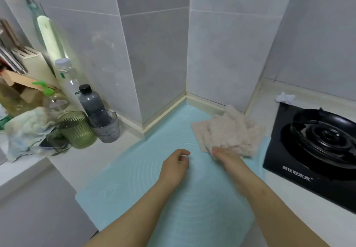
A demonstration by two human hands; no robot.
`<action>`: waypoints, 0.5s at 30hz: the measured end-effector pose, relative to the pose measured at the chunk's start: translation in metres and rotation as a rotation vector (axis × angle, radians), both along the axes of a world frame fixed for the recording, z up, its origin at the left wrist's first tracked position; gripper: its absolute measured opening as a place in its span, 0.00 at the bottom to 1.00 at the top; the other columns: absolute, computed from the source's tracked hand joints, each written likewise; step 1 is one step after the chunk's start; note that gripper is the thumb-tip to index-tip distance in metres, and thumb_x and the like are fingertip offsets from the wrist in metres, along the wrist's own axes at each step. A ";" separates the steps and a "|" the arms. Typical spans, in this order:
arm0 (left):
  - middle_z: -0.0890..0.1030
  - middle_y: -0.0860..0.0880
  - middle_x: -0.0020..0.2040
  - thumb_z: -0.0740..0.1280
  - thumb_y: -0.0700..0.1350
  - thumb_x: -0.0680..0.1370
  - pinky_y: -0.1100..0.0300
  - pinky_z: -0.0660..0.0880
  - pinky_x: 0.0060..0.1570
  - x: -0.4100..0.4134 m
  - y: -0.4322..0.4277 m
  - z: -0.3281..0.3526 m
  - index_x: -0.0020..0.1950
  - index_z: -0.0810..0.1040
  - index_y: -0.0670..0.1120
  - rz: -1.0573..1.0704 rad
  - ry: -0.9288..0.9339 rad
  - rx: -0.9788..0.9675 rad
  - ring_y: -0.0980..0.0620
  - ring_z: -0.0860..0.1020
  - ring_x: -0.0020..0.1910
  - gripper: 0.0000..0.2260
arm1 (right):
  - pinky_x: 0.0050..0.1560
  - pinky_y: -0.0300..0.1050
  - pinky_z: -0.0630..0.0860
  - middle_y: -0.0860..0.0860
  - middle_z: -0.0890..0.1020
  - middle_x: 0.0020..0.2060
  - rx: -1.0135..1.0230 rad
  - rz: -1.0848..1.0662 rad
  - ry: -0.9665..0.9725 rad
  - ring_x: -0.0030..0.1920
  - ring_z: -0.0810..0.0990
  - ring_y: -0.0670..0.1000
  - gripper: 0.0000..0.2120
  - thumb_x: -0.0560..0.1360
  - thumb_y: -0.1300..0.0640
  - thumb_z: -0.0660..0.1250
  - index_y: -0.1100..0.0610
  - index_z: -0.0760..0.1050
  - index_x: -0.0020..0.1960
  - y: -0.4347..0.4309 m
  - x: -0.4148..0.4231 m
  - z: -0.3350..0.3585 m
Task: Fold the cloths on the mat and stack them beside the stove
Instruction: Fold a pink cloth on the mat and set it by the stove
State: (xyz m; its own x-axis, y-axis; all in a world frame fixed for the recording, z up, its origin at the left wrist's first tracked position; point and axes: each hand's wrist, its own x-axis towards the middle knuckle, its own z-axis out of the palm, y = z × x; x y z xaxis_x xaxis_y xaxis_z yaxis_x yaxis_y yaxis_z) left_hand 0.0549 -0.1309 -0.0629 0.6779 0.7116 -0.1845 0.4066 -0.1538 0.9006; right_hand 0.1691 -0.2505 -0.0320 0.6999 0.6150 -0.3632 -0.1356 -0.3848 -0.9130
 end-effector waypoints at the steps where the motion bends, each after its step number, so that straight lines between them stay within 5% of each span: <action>1: 0.78 0.55 0.43 0.58 0.41 0.79 0.59 0.74 0.46 0.000 -0.001 0.001 0.53 0.75 0.52 0.016 -0.019 -0.033 0.51 0.80 0.47 0.09 | 0.55 0.38 0.71 0.48 0.75 0.64 0.007 0.018 0.045 0.61 0.74 0.49 0.17 0.78 0.54 0.61 0.56 0.73 0.66 -0.003 -0.010 0.001; 3: 0.78 0.55 0.44 0.59 0.42 0.79 0.54 0.75 0.52 0.000 -0.003 0.003 0.52 0.74 0.53 0.057 -0.046 -0.102 0.51 0.79 0.48 0.08 | 0.46 0.35 0.69 0.46 0.78 0.57 0.004 0.043 0.092 0.54 0.75 0.45 0.12 0.78 0.53 0.61 0.52 0.76 0.60 -0.008 -0.028 0.001; 6: 0.80 0.51 0.46 0.58 0.44 0.80 0.50 0.74 0.55 -0.002 -0.008 -0.003 0.48 0.73 0.53 0.075 -0.049 -0.205 0.48 0.79 0.49 0.06 | 0.47 0.37 0.67 0.45 0.80 0.46 -0.013 0.061 0.166 0.50 0.76 0.43 0.10 0.77 0.53 0.62 0.52 0.78 0.55 -0.017 -0.047 -0.008; 10: 0.78 0.48 0.53 0.59 0.42 0.79 0.57 0.73 0.54 -0.011 -0.018 -0.018 0.61 0.70 0.48 -0.065 0.004 -0.236 0.51 0.76 0.50 0.10 | 0.49 0.29 0.69 0.40 0.78 0.53 -0.072 0.177 0.120 0.53 0.75 0.39 0.11 0.77 0.52 0.63 0.50 0.77 0.58 -0.028 -0.069 -0.028; 15: 0.76 0.53 0.45 0.64 0.31 0.72 0.69 0.72 0.41 -0.015 -0.011 -0.022 0.55 0.72 0.48 -0.047 -0.056 -0.195 0.57 0.75 0.43 0.16 | 0.47 0.27 0.68 0.43 0.76 0.56 -0.060 0.058 0.044 0.55 0.74 0.41 0.12 0.78 0.55 0.62 0.51 0.76 0.60 -0.027 -0.088 -0.033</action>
State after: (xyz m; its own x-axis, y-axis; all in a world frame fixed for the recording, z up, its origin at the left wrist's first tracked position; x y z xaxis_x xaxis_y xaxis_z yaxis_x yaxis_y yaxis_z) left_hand 0.0397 -0.1415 -0.0848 0.7225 0.6335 -0.2769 0.3514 0.0085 0.9362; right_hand 0.0815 -0.2780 -0.0653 0.6465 0.6301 -0.4302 -0.1513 -0.4468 -0.8817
